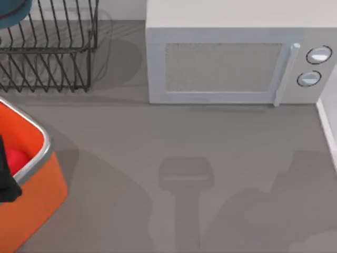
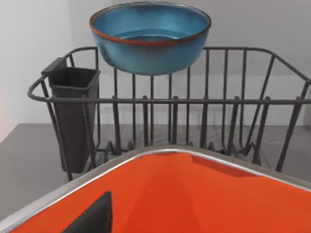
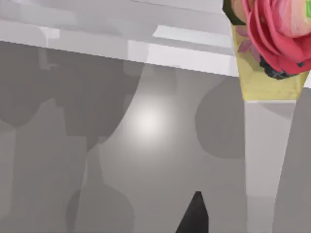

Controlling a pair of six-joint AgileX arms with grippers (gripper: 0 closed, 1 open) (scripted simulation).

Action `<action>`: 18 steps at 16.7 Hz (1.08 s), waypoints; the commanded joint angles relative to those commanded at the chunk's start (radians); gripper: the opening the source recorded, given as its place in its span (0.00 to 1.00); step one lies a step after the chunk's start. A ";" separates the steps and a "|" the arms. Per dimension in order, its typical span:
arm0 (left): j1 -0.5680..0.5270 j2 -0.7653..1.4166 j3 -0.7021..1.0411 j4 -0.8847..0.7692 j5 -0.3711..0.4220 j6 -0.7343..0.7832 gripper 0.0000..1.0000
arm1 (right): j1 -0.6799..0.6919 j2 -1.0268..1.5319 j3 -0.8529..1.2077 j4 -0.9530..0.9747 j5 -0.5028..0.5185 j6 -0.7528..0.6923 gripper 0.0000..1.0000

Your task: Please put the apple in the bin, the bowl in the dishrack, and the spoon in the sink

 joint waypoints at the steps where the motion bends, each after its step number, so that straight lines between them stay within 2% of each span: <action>1: 0.000 0.000 0.000 0.000 0.000 0.000 1.00 | 0.016 0.072 0.102 -0.032 0.001 0.016 0.00; 8: 0.000 0.000 0.000 0.000 0.000 0.000 1.00 | 0.146 0.588 0.892 -0.258 0.004 0.150 0.00; 11: 0.000 0.000 0.000 0.000 0.000 0.000 1.00 | 0.200 0.768 1.171 -0.330 0.006 0.209 0.00; 15: 0.000 0.000 0.000 0.000 0.000 0.000 1.00 | 0.257 0.935 1.409 -0.389 0.011 0.269 0.00; 18: 0.000 0.000 0.000 0.000 0.000 0.000 1.00 | 0.276 0.987 1.480 -0.406 0.013 0.290 0.00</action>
